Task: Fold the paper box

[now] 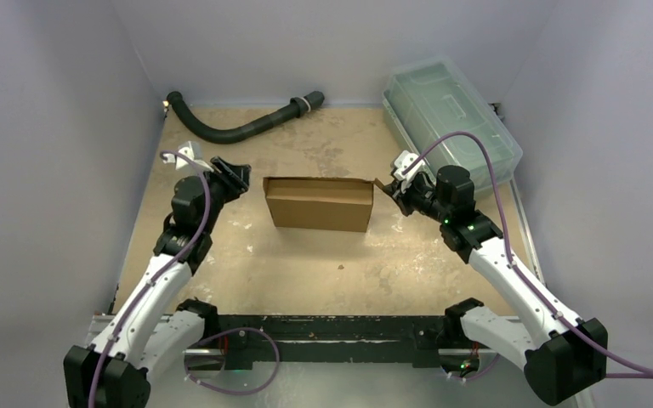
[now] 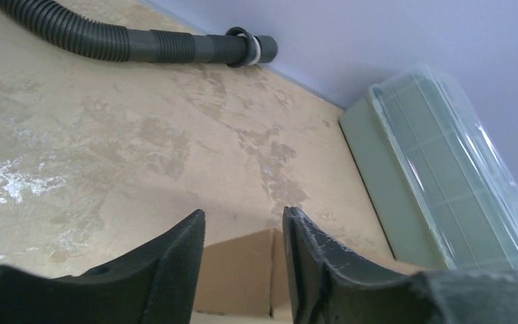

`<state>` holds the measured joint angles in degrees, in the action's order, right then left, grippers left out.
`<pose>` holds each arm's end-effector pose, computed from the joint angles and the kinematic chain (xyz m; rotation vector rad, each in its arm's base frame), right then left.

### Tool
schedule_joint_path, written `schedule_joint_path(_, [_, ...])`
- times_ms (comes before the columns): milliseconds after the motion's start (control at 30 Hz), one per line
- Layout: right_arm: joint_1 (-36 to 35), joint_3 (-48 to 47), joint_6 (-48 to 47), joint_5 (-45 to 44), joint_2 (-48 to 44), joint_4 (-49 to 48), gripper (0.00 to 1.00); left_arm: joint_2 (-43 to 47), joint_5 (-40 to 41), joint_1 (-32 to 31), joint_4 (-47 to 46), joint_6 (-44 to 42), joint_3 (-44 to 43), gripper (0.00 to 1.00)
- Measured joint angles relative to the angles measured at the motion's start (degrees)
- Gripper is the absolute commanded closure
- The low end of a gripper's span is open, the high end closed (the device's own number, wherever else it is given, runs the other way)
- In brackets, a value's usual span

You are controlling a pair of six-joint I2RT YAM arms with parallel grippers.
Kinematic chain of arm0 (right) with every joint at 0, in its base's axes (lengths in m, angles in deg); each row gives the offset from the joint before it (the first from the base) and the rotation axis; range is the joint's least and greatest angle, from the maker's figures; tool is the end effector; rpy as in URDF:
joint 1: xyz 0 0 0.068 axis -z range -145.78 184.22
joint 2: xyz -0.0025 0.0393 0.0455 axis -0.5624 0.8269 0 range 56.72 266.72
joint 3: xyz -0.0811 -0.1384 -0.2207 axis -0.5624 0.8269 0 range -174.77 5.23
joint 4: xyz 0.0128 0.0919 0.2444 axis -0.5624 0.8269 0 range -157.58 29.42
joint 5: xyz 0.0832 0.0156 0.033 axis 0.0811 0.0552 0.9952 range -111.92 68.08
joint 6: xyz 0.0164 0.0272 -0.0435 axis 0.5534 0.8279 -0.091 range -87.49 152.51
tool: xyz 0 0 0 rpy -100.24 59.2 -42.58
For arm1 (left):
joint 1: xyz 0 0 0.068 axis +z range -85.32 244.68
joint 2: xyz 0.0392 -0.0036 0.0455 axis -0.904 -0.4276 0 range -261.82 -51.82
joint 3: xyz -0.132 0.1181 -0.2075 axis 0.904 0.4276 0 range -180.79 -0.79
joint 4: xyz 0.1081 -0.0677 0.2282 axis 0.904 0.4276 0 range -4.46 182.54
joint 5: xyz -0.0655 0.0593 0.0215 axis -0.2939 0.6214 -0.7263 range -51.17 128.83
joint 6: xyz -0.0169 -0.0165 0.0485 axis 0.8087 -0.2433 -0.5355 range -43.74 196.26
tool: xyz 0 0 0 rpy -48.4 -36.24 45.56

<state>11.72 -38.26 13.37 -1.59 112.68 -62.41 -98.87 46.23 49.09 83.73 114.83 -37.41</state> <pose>0.2047 0.0981 0.3054 -0.8889 1.6516 0.3733 0.1940 -0.0494 0.3050 -0.4447 1.6985 -0.5853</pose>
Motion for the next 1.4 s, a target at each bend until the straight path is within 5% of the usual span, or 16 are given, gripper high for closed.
schedule_joint_path(200, [0.00,0.00,0.00,0.15,0.00,-0.02,1.00,-9.11,-1.49,3.69,-9.99,4.50,3.43,0.74])
schedule_joint_path(567, [0.00,0.00,0.02,0.17,0.00,0.00,1.00,-27.80,-18.05,4.33,-32.04,5.92,6.88,0.82])
schedule_joint_path(900, [0.02,0.00,0.04,0.13,0.00,-0.04,1.00,-25.83,-22.69,4.76,-39.34,6.95,13.09,0.84])
schedule_joint_path(1400, [0.04,-0.26,1.57,1.68,1.05,-0.63,1.00,-16.41,-25.51,4.76,-37.44,8.90,18.53,0.84])
